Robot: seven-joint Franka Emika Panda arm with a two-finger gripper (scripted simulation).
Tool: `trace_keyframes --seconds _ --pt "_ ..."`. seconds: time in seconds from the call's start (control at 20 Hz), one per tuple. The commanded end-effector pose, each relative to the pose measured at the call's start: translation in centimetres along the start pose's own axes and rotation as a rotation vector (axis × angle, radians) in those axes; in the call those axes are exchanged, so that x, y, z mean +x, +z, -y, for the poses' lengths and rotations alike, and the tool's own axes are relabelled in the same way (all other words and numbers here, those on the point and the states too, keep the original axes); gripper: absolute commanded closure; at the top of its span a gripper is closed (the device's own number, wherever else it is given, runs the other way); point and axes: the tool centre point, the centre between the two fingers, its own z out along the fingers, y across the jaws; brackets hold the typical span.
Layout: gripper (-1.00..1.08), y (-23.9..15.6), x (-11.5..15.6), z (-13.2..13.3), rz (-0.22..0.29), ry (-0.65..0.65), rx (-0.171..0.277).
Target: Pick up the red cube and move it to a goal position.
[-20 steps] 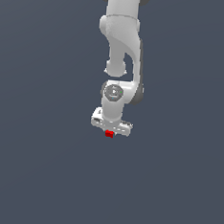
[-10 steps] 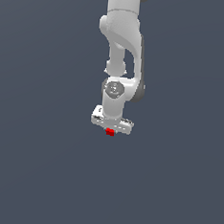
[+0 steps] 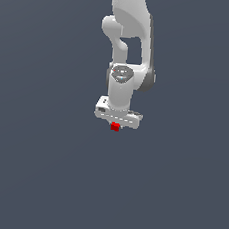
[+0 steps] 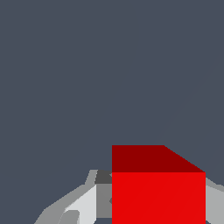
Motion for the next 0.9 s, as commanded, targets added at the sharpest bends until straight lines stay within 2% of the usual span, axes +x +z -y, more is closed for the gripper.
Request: trace_keyframes --seconds 0.0,0.85 --pt "1.08 -2.5 -0.3 0.3 -0.001 0.000 0.000" --pt "1.08 -21.8 -2.6 2.6 -0.002 0.001 0.000"
